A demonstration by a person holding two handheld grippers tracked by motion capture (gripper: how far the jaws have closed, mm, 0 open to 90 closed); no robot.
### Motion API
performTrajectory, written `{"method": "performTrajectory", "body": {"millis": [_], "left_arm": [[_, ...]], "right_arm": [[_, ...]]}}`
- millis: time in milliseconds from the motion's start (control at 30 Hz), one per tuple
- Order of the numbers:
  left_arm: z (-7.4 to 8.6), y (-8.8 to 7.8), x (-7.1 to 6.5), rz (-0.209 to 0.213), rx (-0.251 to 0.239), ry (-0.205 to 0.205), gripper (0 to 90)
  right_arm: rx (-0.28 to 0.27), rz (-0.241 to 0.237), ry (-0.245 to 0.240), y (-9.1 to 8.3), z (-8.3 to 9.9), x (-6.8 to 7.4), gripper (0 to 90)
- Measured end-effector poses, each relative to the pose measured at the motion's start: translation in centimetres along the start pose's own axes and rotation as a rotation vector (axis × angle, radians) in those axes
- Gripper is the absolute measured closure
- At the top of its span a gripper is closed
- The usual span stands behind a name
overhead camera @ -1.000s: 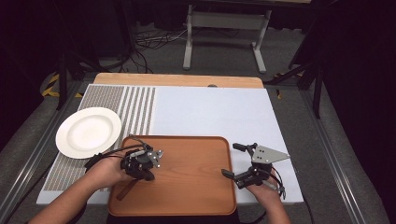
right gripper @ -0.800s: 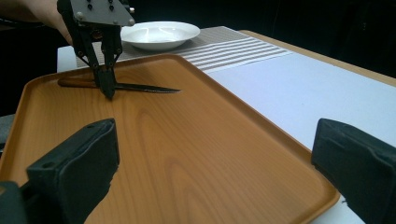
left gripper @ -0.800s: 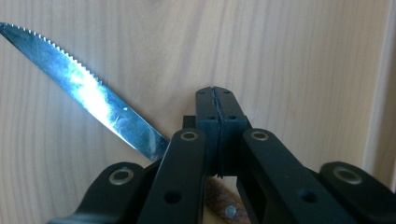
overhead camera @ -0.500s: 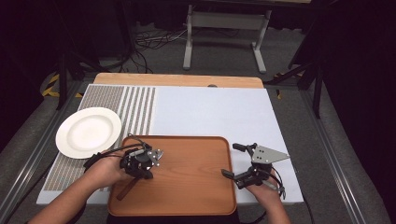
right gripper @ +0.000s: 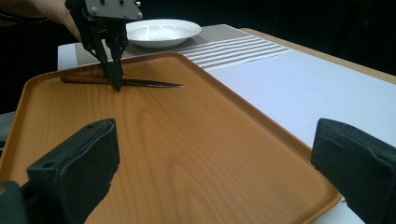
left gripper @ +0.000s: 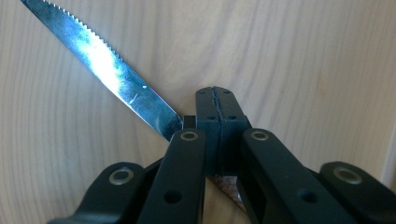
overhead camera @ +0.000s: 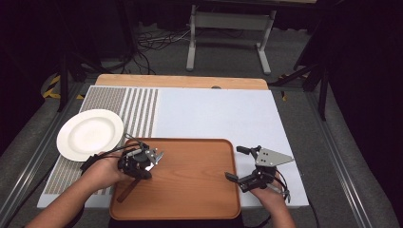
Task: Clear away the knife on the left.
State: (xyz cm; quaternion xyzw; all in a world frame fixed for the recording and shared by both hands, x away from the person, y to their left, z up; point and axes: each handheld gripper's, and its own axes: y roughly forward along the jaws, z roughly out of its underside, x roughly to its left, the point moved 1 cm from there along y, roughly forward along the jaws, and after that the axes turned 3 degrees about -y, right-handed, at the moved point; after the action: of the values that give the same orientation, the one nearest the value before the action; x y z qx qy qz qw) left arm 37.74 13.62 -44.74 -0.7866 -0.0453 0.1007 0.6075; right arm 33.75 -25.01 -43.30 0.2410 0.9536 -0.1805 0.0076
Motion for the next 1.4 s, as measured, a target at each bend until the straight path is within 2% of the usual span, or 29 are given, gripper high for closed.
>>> {"method": "performTrajectory", "body": {"millis": [400, 933, 1033, 1067, 1133, 1400], "left_arm": [[1.1, -0.3, 0.9, -0.014, -0.017, -0.053, 90.0], [2.4, -0.6, 1.6, -0.032, -0.008, -0.108, 90.0], [2.7, -0.7, 1.7, -0.035, -0.015, -0.129, 90.0], [2.8, -0.7, 1.8, -0.035, -0.009, -0.123, 90.0], [2.9, -0.7, 1.8, -0.035, -0.014, -0.139, 90.0], [3.6, -0.9, 2.1, -0.039, -0.012, -0.154, 90.0]], "right_arm": [[0.003, -0.001, -0.002, 0.0, 0.0, 0.0, 2.0], [0.007, -0.004, 0.001, 0.1, 0.0, 0.0, 2.0], [0.007, -0.008, 0.001, 0.2, 0.0, 0.0, 2.0], [0.006, -0.007, 0.002, 0.2, 0.1, 0.0, 2.0], [0.007, -0.008, 0.002, 0.1, 0.1, 0.0, 2.0], [0.007, -0.010, 0.004, 0.2, 0.1, 0.0, 2.2]]}}
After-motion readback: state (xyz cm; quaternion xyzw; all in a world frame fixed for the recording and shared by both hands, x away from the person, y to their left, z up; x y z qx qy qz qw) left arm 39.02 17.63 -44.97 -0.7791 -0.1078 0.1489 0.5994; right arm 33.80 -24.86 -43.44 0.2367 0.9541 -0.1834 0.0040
